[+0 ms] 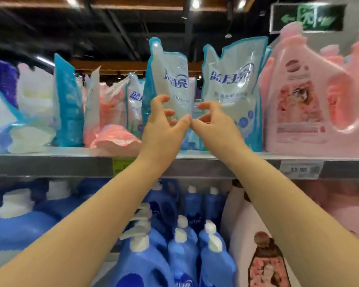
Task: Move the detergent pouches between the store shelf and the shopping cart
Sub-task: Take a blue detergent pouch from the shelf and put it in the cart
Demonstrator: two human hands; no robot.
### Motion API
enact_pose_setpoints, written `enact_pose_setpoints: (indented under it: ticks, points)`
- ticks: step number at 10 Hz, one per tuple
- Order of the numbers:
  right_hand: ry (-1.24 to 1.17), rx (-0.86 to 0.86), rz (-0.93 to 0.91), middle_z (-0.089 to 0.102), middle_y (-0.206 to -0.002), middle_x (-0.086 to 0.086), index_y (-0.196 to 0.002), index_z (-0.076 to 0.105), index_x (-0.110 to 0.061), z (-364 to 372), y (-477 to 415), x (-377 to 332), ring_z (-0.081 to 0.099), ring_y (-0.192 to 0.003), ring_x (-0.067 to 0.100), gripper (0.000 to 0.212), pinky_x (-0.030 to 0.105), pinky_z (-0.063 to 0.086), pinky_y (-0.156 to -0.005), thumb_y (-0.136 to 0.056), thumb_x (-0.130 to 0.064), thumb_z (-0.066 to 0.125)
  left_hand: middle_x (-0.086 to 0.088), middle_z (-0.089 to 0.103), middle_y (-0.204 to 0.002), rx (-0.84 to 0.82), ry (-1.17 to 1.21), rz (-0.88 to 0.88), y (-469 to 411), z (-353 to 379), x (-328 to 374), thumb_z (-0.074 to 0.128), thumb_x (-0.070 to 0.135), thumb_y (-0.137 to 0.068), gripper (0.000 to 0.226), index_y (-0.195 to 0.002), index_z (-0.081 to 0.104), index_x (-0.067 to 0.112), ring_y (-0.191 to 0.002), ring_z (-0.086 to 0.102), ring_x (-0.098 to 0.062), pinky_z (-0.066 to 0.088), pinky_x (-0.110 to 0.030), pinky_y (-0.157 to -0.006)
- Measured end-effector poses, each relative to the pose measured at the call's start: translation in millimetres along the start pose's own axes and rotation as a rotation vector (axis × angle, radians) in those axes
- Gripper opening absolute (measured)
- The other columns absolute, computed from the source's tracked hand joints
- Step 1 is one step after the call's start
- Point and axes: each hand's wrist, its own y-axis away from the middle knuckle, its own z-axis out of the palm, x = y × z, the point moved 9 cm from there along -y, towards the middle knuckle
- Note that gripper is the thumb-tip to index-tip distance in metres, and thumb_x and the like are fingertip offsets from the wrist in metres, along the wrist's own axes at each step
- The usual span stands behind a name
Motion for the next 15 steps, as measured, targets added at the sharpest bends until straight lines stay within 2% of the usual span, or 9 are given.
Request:
enact_pose_setpoints:
  ticks: [2, 3, 4, 5, 7, 8, 11, 13, 15]
  points:
    - [-0.135, -0.27, 0.233, 0.036, -0.144, 0.012, -0.149, 0.011, -0.011, 49, -52, 22, 0.041, -0.126, 0.026, 0.073, 0.026, 0.035, -0.091, -0.094, -0.035, 0.052, -0.01, 0.033, -0.148, -0.023, -0.113, -0.186, -51, 1, -39, 0.059, 0.031, -0.087, 0.087, -0.148, -0.003, 0.026, -0.129, 0.041, -0.026, 0.034, -0.03, -0.101]
    - [-1.308, -0.266, 0.637, 0.032, -0.146, 0.013, -0.144, 0.024, -0.002, 77, -52, 0, 0.034, -0.13, 0.026, 0.07, 0.031, 0.031, -0.103, -0.091, -0.029, 0.06, -0.01, 0.026, -0.152, -0.11, -0.14, -0.327, -62, -4, -61, 0.063, 0.036, -0.085, 0.1, -0.147, -0.016, 0.03, -0.133, 0.036, -0.03, 0.034, -0.036, -0.101]
    - [-1.537, -0.32, 0.726, 0.031, -0.147, 0.015, -0.143, 0.026, 0.0, 83, -63, -9, 0.028, -0.135, 0.027, 0.063, 0.03, 0.027, -0.106, -0.096, -0.036, 0.048, -0.012, 0.023, -0.153, -0.159, -0.147, -0.465, -68, -9, -78, 0.068, 0.042, -0.081, 0.108, -0.147, -0.017, 0.029, -0.134, 0.034, -0.034, 0.031, -0.045, -0.106]
    - [-0.251, -0.529, 0.402, 0.023, -0.153, 0.011, -0.148, 0.02, -0.007, 76, -72, 19, 0.029, -0.138, 0.029, 0.072, 0.037, 0.027, -0.109, -0.092, -0.033, 0.057, -0.014, 0.029, -0.15, -0.202, -0.127, -0.535, -74, -7, -89, 0.071, 0.053, -0.072, 0.115, -0.148, -0.011, 0.029, -0.132, 0.036, -0.036, 0.033, -0.048, -0.106]
    - [-0.211, -0.598, 0.366, 0.059, -0.118, -0.004, -0.135, 0.042, -0.021, 82, -70, 26, 0.055, -0.076, 0.01, 0.078, 0.034, 0.043, -0.092, -0.067, -0.025, 0.08, -0.005, 0.06, -0.123, -0.367, 0.067, -0.564, -69, 12, -96, 0.073, 0.057, -0.066, 0.09, -0.139, 0.031, 0.025, -0.109, 0.058, -0.028, 0.045, -0.051, -0.095]
    - [-0.182, -0.554, 0.345, 0.055, -0.131, 0.002, -0.146, 0.015, -0.026, 80, -74, 28, 0.056, -0.112, 0.021, 0.127, 0.042, 0.044, -0.1, -0.042, -0.024, 0.086, -0.003, 0.063, -0.122, -0.395, 0.065, -0.531, -70, 16, -95, 0.081, 0.068, -0.036, 0.126, -0.142, 0.023, 0.037, -0.104, 0.064, -0.028, 0.048, -0.051, -0.091]
    - [-0.145, -0.366, 0.243, 0.062, -0.103, 0.002, -0.136, 0.03, -0.037, 42, -61, 19, 0.054, -0.086, 0.014, 0.069, 0.027, 0.047, -0.077, -0.082, -0.018, 0.069, -0.007, 0.067, -0.112, -0.239, 0.3, -0.351, -83, 7, -89, 0.08, 0.009, -0.069, 0.072, -0.132, 0.045, 0.013, -0.094, 0.067, -0.019, 0.055, -0.027, -0.081]
    - [-0.092, -0.216, 0.124, 0.056, -0.125, -0.003, -0.148, -0.01, -0.035, 42, -55, 14, 0.05, -0.11, 0.014, 0.107, 0.022, 0.037, -0.085, -0.079, -0.035, 0.072, -0.003, 0.07, -0.09, -0.16, 0.416, -0.167, -84, -2, -59, 0.078, -0.001, -0.064, 0.05, -0.109, 0.059, 0.011, -0.071, 0.068, -0.012, 0.056, -0.024, -0.067]
    - [-0.248, 0.048, -0.145, 0.053, -0.111, -0.023, -0.146, 0.007, -0.04, 3, -36, -36, 0.055, -0.101, -0.004, 0.109, 0.013, 0.043, -0.089, -0.069, -0.02, 0.082, -0.009, 0.071, -0.1, -0.136, 0.57, -0.04, -77, -18, -16, 0.071, 0.017, -0.067, 0.046, -0.111, 0.063, 0.008, -0.088, 0.069, -0.023, 0.056, -0.034, -0.076]
